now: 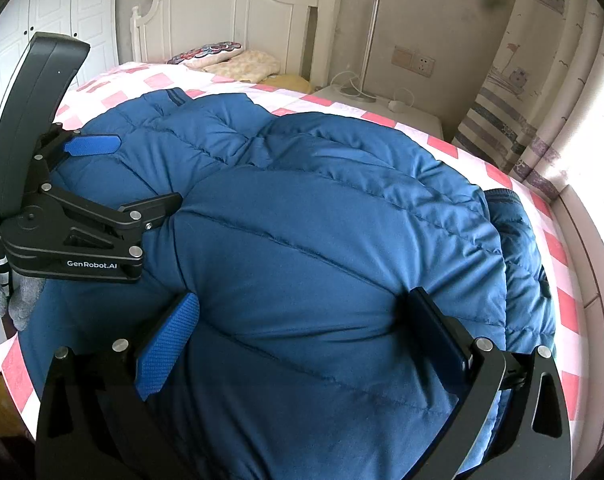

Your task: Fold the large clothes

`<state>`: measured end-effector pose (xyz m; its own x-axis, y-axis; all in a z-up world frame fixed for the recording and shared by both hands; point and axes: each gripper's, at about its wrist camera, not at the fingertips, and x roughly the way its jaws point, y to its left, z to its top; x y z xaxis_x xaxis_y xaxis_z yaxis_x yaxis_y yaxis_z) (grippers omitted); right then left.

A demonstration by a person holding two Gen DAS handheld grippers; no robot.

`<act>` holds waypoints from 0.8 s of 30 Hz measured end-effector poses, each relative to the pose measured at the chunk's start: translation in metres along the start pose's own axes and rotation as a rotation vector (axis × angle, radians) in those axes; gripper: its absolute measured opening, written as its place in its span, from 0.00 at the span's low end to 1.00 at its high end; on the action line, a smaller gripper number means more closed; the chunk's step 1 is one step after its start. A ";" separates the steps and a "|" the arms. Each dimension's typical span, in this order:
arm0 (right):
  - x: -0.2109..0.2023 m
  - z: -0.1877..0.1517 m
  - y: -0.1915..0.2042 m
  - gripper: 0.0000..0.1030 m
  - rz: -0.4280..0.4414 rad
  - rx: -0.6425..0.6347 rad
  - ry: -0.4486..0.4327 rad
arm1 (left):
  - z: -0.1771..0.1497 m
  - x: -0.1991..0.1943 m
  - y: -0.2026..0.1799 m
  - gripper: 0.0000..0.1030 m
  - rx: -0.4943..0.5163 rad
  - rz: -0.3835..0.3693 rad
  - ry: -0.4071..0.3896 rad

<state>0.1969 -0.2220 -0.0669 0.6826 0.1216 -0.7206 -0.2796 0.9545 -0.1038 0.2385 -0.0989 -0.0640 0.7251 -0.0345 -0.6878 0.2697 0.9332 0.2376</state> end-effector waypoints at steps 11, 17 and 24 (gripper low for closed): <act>-0.046 0.003 -0.006 0.95 -0.037 0.039 -0.024 | -0.001 -0.031 0.020 0.98 -0.080 -0.048 0.024; -0.068 -0.031 -0.041 0.96 -0.083 0.097 0.004 | -0.030 -0.055 0.079 0.98 -0.176 0.031 -0.001; -0.047 -0.062 -0.065 0.96 0.055 0.212 0.023 | -0.066 -0.030 0.106 0.98 -0.223 0.012 0.042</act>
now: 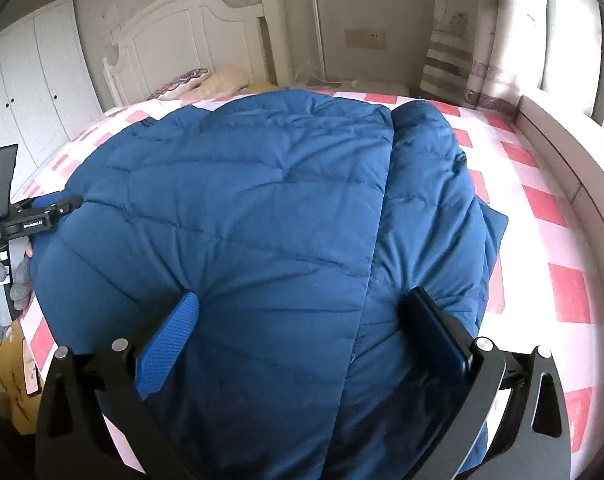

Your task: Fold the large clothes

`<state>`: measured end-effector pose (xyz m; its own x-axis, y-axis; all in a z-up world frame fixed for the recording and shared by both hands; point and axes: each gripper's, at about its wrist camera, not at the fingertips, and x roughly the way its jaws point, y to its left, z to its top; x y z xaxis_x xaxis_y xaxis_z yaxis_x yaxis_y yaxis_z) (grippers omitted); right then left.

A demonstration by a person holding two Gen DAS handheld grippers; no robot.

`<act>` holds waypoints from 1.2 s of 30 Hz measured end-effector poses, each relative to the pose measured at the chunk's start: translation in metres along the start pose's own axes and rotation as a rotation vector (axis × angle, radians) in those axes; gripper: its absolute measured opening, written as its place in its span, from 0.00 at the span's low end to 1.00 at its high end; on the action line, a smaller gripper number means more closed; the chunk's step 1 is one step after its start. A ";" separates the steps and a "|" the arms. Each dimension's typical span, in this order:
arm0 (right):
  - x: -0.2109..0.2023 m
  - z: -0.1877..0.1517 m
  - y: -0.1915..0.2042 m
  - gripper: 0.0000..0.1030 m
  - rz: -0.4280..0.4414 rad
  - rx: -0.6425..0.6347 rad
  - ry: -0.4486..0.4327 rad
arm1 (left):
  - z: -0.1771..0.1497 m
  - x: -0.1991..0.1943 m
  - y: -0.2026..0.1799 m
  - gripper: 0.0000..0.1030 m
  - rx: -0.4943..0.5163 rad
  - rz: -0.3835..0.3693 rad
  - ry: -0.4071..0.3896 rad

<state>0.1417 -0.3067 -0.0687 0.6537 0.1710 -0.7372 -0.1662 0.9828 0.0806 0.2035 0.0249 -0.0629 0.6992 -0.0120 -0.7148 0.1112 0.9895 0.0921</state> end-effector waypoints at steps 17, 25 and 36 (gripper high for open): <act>0.106 0.182 0.028 0.95 -0.087 -0.085 0.108 | 0.166 0.074 -0.101 0.98 0.186 0.059 0.048; 0.148 0.169 0.008 0.96 -0.011 0.000 0.160 | 0.154 0.133 -0.066 0.98 0.069 -0.140 0.133; 0.154 0.171 0.003 0.96 0.025 0.046 0.141 | 0.151 0.135 -0.066 0.98 0.032 -0.174 0.123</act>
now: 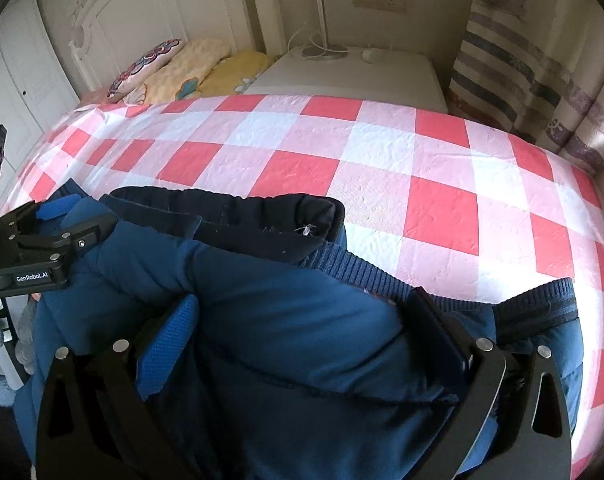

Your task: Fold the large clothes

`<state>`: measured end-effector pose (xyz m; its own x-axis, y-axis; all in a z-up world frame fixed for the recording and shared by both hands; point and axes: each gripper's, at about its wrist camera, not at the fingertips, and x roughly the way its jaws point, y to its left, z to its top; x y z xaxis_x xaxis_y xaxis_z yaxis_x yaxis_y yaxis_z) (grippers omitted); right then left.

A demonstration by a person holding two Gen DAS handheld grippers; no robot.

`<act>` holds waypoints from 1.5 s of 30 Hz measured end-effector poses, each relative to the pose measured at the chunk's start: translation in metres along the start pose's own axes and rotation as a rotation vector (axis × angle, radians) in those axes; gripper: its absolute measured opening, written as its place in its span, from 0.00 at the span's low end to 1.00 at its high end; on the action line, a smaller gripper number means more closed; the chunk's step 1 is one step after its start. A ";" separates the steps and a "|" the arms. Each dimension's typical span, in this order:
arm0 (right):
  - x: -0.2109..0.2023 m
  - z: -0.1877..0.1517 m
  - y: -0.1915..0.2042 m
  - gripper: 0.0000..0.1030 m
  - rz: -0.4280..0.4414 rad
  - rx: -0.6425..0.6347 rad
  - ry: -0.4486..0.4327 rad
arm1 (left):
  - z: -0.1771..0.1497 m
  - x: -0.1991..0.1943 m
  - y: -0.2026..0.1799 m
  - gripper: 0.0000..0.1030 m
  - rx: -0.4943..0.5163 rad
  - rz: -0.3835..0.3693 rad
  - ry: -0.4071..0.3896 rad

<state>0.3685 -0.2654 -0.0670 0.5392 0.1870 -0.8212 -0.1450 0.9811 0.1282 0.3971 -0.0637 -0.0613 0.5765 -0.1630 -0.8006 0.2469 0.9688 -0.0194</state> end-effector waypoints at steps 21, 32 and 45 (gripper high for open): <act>0.003 0.005 -0.008 0.96 0.052 0.049 0.026 | 0.005 0.002 0.004 0.98 -0.020 -0.020 0.008; -0.100 -0.065 0.052 0.96 0.026 -0.195 -0.052 | -0.043 -0.096 0.019 0.98 0.017 0.168 -0.075; -0.112 -0.129 0.065 0.96 0.039 -0.184 -0.091 | -0.078 -0.071 0.042 0.98 0.011 0.225 -0.020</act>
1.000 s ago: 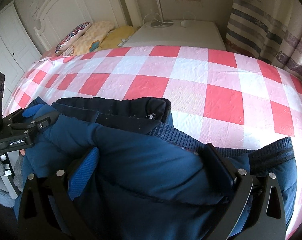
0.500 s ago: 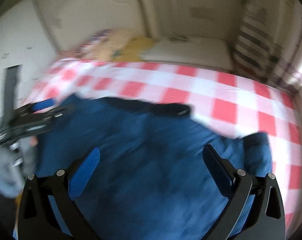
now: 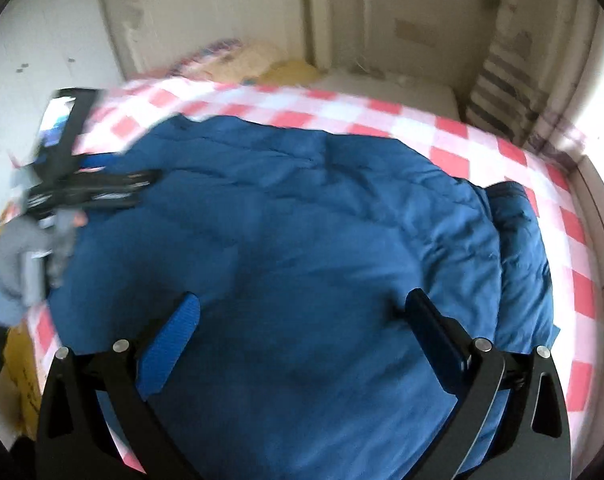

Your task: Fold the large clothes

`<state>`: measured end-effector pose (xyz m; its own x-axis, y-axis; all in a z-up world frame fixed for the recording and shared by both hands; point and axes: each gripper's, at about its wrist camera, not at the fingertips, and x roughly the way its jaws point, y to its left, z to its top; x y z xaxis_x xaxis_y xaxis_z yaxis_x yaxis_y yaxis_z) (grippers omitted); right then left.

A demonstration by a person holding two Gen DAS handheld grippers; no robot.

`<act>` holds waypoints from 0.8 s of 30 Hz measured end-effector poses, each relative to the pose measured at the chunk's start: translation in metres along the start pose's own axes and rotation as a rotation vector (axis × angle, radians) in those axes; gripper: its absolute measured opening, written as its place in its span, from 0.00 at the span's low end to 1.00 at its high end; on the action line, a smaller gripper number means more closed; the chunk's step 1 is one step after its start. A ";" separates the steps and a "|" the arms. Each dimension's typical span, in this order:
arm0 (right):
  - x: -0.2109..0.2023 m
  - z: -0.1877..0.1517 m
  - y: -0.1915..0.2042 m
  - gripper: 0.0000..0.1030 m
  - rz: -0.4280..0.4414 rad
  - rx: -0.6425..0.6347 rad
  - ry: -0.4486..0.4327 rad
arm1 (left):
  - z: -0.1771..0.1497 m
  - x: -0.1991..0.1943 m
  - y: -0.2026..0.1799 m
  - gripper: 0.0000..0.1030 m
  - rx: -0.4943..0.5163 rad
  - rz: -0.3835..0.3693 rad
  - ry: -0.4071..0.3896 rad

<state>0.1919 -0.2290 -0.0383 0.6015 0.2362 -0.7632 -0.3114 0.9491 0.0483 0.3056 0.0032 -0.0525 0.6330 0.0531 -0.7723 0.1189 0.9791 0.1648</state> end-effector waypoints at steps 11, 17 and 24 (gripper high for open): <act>-0.034 -0.045 -0.003 0.96 -0.068 0.049 -0.074 | -0.004 -0.005 -0.011 0.98 0.036 0.075 -0.043; -0.030 -0.079 -0.012 0.96 -0.077 0.052 -0.131 | -0.005 -0.006 -0.009 0.98 0.027 0.068 -0.052; -0.064 -0.106 -0.012 0.96 -0.045 0.144 -0.175 | -0.006 -0.008 -0.009 0.98 0.028 0.080 -0.061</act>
<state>0.0787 -0.2778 -0.0584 0.7344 0.2140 -0.6441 -0.1807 0.9764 0.1184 0.2951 -0.0046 -0.0518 0.6863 0.1179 -0.7177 0.0868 0.9665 0.2417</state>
